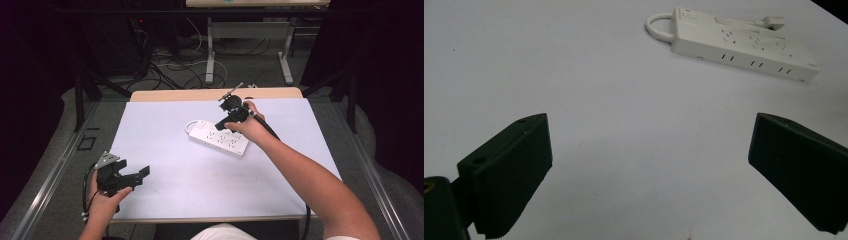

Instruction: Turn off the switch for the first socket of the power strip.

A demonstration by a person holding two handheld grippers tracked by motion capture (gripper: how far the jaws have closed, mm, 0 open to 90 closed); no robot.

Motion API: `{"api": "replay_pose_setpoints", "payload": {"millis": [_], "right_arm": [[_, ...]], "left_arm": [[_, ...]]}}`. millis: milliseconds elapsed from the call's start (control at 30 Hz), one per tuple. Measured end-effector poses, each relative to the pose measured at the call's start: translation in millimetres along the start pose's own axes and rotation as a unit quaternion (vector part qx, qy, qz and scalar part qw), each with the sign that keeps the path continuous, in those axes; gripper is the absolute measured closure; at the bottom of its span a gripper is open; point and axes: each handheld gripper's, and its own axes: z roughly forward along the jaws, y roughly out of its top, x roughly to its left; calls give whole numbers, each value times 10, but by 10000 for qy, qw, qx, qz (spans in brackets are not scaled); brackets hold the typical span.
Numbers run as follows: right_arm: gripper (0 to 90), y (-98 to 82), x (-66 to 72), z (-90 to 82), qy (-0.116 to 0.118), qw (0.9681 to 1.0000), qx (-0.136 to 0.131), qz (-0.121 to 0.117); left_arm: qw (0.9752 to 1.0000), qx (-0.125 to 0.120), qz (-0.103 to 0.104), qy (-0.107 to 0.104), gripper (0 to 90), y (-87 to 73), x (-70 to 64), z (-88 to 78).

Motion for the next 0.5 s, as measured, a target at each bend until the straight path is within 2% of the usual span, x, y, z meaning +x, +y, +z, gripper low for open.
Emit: {"api": "replay_pose_setpoints", "payload": {"millis": [133, 167, 267, 333, 400, 500], "right_arm": [[176, -90, -57, -69, -76, 9999, -118, 90], [158, -112, -73, -88, -107, 9999, -83, 42], [146, -188, -82, -136, -152, 9997, -150, 93], [125, -230, -89, -184, -80, 9998, -156, 105], [86, -266, -88, -230, -149, 9996, -156, 182], [24, -320, -102, -308, -121, 9995, -254, 157]], "left_arm": [[10000, 0, -4, 3, 38, 1, -2, -1], [10000, 0, -3, 1, 38, 1, -3, -1], [10000, 1, 1, -4, 38, 2, -5, 2], [10000, 13, 10, -4, 38, 3, -9, 1], [10000, 11, 1, -11, 38, 3, -11, 2], [10000, 28, 1, -19, 38, 3, -14, 2]]}}
